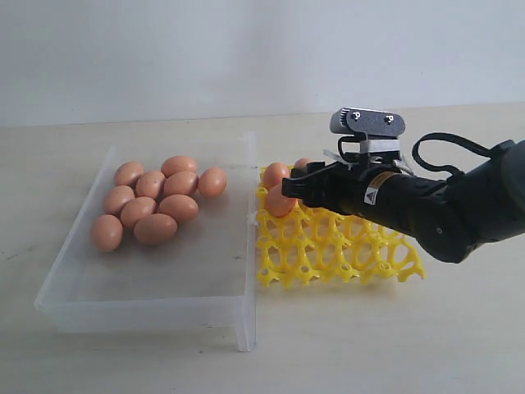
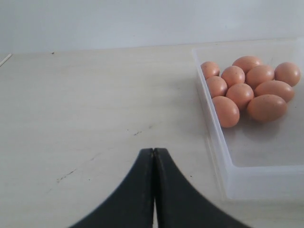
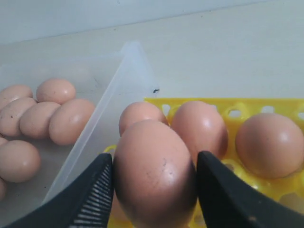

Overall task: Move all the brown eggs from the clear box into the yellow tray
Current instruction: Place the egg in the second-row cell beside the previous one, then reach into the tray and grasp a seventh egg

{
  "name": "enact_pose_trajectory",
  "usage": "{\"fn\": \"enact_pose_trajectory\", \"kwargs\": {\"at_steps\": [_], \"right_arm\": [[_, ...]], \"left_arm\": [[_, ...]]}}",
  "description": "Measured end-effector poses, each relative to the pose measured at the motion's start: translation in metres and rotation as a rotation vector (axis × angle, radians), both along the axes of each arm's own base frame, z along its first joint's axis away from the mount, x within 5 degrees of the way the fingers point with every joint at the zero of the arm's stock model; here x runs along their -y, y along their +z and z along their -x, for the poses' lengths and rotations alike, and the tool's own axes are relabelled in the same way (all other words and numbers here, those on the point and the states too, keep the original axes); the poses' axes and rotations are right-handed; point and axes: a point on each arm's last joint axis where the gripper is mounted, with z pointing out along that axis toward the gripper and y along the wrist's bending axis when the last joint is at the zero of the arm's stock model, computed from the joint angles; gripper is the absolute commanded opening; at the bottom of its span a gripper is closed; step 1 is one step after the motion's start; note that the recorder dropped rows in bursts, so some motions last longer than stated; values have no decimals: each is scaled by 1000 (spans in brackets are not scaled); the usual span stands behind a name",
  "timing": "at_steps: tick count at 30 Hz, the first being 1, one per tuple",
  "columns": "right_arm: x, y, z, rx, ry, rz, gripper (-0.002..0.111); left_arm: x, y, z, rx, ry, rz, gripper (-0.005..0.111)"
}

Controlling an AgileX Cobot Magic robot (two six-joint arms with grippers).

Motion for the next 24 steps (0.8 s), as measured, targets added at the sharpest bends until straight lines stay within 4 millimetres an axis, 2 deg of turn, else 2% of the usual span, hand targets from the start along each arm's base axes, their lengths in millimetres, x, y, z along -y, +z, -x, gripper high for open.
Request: {"fn": "enact_pose_trajectory", "kwargs": {"at_steps": [2,5,16,18,20,21,22,23,24], "right_arm": [[-2,0,-2,-2,9,1,47],[-3,0,-3,-13,13,4,52],[-2,-2,-2,-30,13,14,57],[-2,3,-1,-28,12,15,56],[-3,27,-1,-9,44,44,56],[-9,52,-1,-2,71,79,56],[-14,65,-2,-10,82,102,56],[-28,86,-2,-36,98,145,56],[-37,96,-3,-55,101,165,56]], "left_arm": [[0,0,0,0,0,0,0],[0,0,0,0,0,0,0],[0,0,0,0,0,0,0],[0,0,0,0,0,0,0],[0,0,0,0,0,0,0],[0,0,0,0,0,0,0],[0,0,0,0,0,0,0],[0,0,0,0,0,0,0],[0,0,0,0,0,0,0]]}}
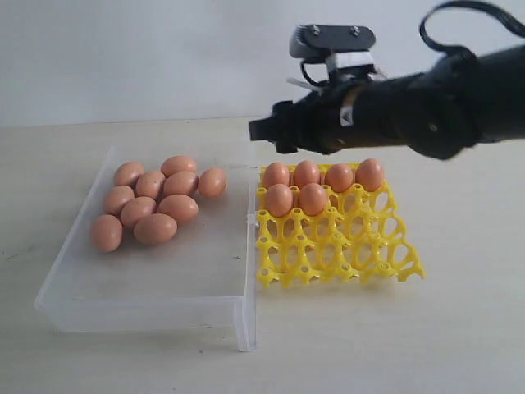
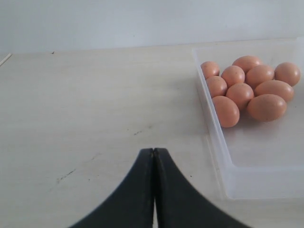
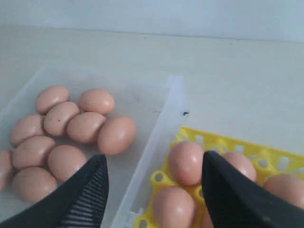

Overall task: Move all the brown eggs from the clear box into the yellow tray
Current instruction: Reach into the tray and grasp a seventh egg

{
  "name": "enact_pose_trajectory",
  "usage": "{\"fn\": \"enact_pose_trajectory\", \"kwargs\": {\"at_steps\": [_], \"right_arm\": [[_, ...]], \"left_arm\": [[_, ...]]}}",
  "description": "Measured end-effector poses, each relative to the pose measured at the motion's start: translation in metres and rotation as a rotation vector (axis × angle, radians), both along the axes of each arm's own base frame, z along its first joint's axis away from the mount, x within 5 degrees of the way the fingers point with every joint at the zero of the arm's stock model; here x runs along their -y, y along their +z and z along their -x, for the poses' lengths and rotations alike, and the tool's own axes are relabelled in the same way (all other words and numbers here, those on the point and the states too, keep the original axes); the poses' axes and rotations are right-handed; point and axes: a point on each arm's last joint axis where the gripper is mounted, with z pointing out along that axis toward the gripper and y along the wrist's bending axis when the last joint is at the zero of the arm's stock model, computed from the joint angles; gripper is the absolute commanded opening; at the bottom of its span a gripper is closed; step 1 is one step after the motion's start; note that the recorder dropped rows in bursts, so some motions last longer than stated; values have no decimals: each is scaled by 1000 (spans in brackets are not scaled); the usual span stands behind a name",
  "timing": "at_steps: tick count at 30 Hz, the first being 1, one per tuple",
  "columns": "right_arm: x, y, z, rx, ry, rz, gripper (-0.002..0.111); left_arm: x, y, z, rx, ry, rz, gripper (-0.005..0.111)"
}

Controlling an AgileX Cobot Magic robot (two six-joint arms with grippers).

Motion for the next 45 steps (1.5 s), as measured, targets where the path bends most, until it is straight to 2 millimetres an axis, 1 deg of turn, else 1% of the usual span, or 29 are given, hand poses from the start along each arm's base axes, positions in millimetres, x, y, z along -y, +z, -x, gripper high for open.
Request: {"fn": "enact_pose_trajectory", "kwargs": {"at_steps": [1,2,3,4,5,6,8,9,10,13,14,15,18,21,25,29,32,37,40,42,43,45], "right_arm": [[-14,15,-2,-24,0,14,56],[-23,17,-1,-63,-1,25,56],[-35,25,-3,-84,5,22,56],[-49,24,-3,-145,10,25,56],[-68,21,-2,-212,36,33,56],[-78,18,-2,-244,61,49,56],[-101,7,0,-303,166,143,56],[-116,2,1,-311,263,224,56],[-131,-7,2,-325,381,333,56],[-151,-21,4,-254,652,533,56],[-156,-26,5,-231,709,570,57],[-161,-30,4,-171,815,641,58],[-170,-42,6,-62,1016,768,62],[-177,-55,7,-10,1083,809,65],[-182,-68,1,55,1087,821,65],[-189,-74,-6,113,1074,820,65],[-193,-80,-11,136,1068,831,65],[-199,-90,-17,146,1062,839,61],[-199,-97,-20,140,1044,858,58],[-199,-100,-22,131,1025,870,52],[-198,-100,-22,126,1020,876,48],[-197,-100,-23,119,1018,887,30]], "left_arm": [[0,0,0,0,0,0,0],[0,0,0,0,0,0,0],[0,0,0,0,0,0,0],[0,0,0,0,0,0,0],[0,0,0,0,0,0,0],[0,0,0,0,0,0,0],[0,0,0,0,0,0,0],[0,0,0,0,0,0,0],[0,0,0,0,0,0,0],[0,0,0,0,0,0,0],[0,0,0,0,0,0,0],[0,0,0,0,0,0,0],[0,0,0,0,0,0,0],[0,0,0,0,0,0,0],[0,0,0,0,0,0,0],[0,0,0,0,0,0,0],[0,0,0,0,0,0,0],[0,0,0,0,0,0,0],[0,0,0,0,0,0,0],[0,0,0,0,0,0,0],[0,0,0,0,0,0,0],[0,0,0,0,0,0,0]]}}
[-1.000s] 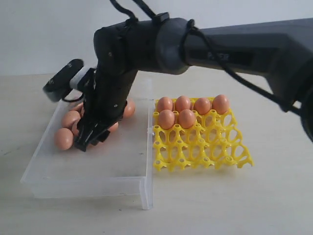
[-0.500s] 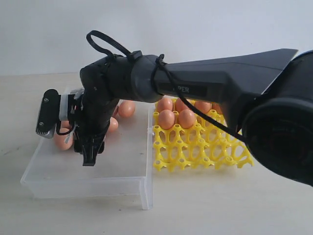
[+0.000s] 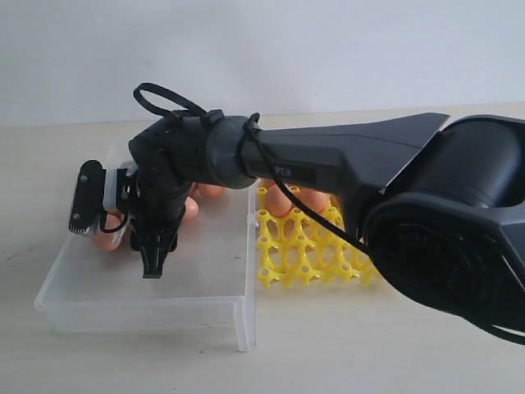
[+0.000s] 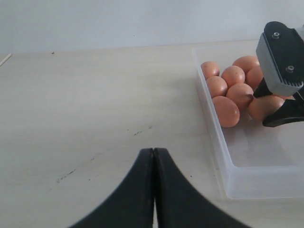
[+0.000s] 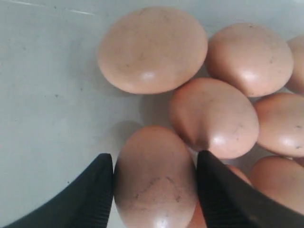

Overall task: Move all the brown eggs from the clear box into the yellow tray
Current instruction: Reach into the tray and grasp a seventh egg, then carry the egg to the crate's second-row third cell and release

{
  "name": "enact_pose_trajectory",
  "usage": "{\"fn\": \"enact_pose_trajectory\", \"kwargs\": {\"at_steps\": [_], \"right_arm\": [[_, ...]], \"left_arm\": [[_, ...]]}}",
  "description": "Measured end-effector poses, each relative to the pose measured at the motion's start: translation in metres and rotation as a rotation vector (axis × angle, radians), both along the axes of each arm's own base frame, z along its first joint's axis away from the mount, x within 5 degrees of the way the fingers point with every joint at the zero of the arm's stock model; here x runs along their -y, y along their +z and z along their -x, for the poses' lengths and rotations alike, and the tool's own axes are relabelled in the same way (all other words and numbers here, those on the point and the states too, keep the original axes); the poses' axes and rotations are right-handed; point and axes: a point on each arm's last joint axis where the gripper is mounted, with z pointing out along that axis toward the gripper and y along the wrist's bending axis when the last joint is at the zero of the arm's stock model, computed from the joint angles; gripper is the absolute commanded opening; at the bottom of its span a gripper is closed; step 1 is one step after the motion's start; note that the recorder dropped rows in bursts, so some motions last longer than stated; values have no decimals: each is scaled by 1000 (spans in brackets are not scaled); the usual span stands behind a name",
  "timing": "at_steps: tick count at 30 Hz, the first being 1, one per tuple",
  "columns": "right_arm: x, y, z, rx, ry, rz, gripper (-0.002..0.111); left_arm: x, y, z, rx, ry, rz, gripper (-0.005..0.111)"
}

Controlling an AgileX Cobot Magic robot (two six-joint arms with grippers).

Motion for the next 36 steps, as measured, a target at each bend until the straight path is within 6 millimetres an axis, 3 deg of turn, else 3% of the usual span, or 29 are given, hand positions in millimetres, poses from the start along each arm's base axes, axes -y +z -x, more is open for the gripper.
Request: {"fn": "enact_pose_trajectory", "kwargs": {"at_steps": [3,8,11,16,20,23,28,36], "right_arm": [[0,0,0,-5,-6,1,0],[1,20,1,-21,-91,-65,0],[7,47,6,-13,-203,-202,0],[50,90,16,56,-340,-502,0],[105,99,23,73,-472,-672,0],[150,92,26,68,-603,-759,0],[207,69,26,46,-794,-822,0],[254,46,13,43,-993,-901,0]], "left_arm": [[0,0,0,0,0,0,0],[0,0,0,0,0,0,0],[0,0,0,0,0,0,0],[0,0,0,0,0,0,0],[0,0,0,0,0,0,0],[0,0,0,0,0,0,0],[0,0,0,0,0,0,0],[0,0,0,0,0,0,0]]}}
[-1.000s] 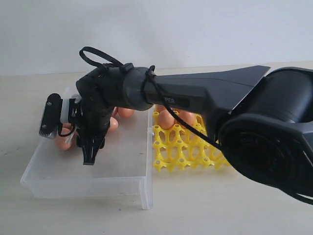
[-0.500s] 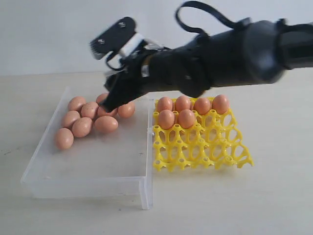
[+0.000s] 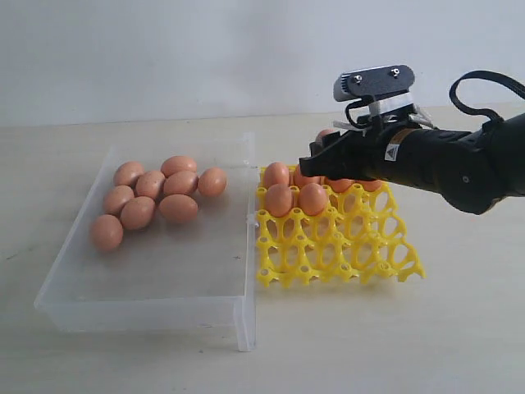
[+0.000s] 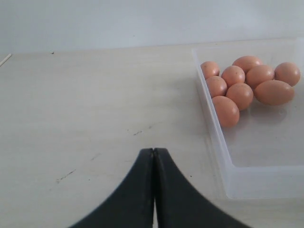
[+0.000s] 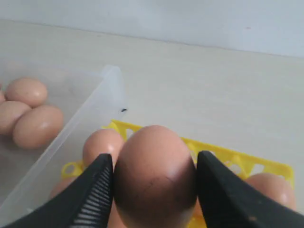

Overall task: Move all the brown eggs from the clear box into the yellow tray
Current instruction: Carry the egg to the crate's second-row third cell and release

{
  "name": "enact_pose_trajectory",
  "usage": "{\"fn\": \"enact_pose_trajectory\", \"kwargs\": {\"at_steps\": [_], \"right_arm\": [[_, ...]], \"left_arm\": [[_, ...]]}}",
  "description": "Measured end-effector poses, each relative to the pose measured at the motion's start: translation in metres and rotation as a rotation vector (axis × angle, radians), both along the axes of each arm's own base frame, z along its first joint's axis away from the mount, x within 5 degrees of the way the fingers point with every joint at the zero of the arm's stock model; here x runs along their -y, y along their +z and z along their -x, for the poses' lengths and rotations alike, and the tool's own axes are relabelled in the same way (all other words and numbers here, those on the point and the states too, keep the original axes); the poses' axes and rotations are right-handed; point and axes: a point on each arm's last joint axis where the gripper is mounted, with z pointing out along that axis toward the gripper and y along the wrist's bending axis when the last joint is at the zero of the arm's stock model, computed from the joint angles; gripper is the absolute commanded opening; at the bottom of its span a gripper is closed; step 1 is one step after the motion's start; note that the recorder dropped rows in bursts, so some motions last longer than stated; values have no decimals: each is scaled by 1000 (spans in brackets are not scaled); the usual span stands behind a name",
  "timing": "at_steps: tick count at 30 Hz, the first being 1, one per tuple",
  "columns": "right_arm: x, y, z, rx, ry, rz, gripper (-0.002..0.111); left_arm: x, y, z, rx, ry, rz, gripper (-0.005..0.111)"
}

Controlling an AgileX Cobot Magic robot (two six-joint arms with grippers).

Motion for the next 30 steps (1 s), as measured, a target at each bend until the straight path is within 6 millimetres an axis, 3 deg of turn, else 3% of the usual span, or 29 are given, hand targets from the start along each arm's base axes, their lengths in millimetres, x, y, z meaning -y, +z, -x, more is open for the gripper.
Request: {"fn": "enact_pose_trajectory", "kwargs": {"at_steps": [13,15,20,22,25,30], "right_arm": [[10,-33,-9,-84,-66,-28,3],[10,-35,-9,-97,-77,-42,12],[10,-37,-9,-105,-85,-53,50],[10,-37,-9,-106,-86,-55,60],[10,-37,-9,-106,-85,-55,63],[9,-20,-4,-98,-44,-15,55]], "left_arm": [[0,0,0,0,0,0,0],[0,0,0,0,0,0,0],[0,0,0,0,0,0,0],[0,0,0,0,0,0,0],[0,0,0,0,0,0,0],[0,0,0,0,0,0,0]]}}
